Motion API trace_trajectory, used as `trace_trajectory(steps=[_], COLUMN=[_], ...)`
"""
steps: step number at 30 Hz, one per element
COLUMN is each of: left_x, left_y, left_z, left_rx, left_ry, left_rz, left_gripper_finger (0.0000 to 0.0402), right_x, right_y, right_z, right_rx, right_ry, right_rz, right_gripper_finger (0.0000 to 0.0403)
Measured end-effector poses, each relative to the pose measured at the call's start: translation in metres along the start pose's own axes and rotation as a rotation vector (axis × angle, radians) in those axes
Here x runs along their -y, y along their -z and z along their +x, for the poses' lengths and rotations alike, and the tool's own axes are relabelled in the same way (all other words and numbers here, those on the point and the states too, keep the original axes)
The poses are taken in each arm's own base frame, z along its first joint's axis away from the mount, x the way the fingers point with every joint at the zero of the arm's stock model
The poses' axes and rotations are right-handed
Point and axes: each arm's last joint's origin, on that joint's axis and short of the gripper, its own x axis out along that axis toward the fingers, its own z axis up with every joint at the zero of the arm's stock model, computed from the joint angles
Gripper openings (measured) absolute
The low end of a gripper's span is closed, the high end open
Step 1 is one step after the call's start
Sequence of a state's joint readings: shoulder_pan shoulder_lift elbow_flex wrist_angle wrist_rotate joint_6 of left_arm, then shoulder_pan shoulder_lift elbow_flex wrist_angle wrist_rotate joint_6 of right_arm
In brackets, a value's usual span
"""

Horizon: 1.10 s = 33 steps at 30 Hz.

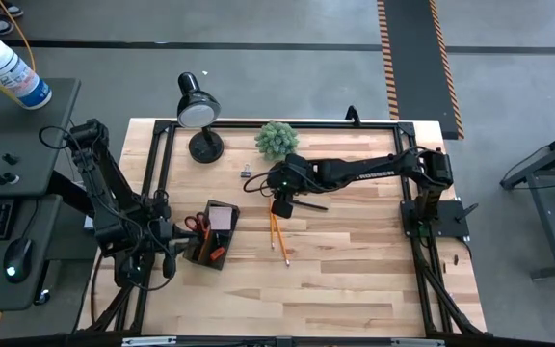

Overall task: Pick and place office supplies into organizer
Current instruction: Put the left black pen into the desk organizer, then put the black pen into the desk organizer

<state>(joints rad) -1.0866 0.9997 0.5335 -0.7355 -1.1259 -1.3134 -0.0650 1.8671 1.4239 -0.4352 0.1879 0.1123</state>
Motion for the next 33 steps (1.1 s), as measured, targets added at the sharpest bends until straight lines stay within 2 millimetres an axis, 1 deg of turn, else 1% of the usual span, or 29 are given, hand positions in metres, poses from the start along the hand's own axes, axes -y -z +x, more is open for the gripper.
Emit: trace_trajectory(steps=[5,10,14,16,18,21,26,29,33], left_x=[0.000,-0.001,-0.001,-0.002,-0.004,-0.004,-0.006,-0.006,-0.006], left_y=[-0.001,-0.002,-0.004,-0.004,-0.005,-0.006,-0.006,-0.006,-0.006], left_z=[0.000,0.000,0.000,0.000,-0.001,-0.001,-0.001,-0.001,-0.001], left_rx=[0.025,0.078,0.127,0.161,0.196,0.237,0.248,0.248,0.248], left_ry=[-0.006,-0.021,-0.038,-0.052,-0.065,-0.078,-0.088,-0.088,-0.088], left_rz=[-0.001,0.019,0.036,0.047,0.059,0.065,0.081,0.080,0.081], left_gripper_finger=[0.0113,0.0130,0.0133,0.0130,0.0128,0.0128,0.0128,0.0129,0.0129], right_x=[0.000,0.000,-0.001,-0.001,-0.001,-0.001,-0.009,-0.010,-0.009], right_y=[0.000,-0.001,-0.005,-0.008,-0.008,-0.002,0.011,0.021,0.033], right_z=[0.000,0.000,0.000,-0.001,-0.001,0.000,-0.003,-0.007,-0.013], right_rx=[0.001,0.012,0.047,0.076,0.070,-0.004,-0.127,-0.222,-0.331], right_ry=[0.000,-0.001,-0.006,-0.015,-0.061,-0.110,-0.130,-0.079,0.049], right_rz=[0.000,-0.004,-0.006,0.028,0.061,0.060,0.032,0.013,-0.004], right_gripper_finger=[0.0130,0.0129,0.0130,0.0130,0.0129,0.0129,0.0127,0.0120,0.0104])
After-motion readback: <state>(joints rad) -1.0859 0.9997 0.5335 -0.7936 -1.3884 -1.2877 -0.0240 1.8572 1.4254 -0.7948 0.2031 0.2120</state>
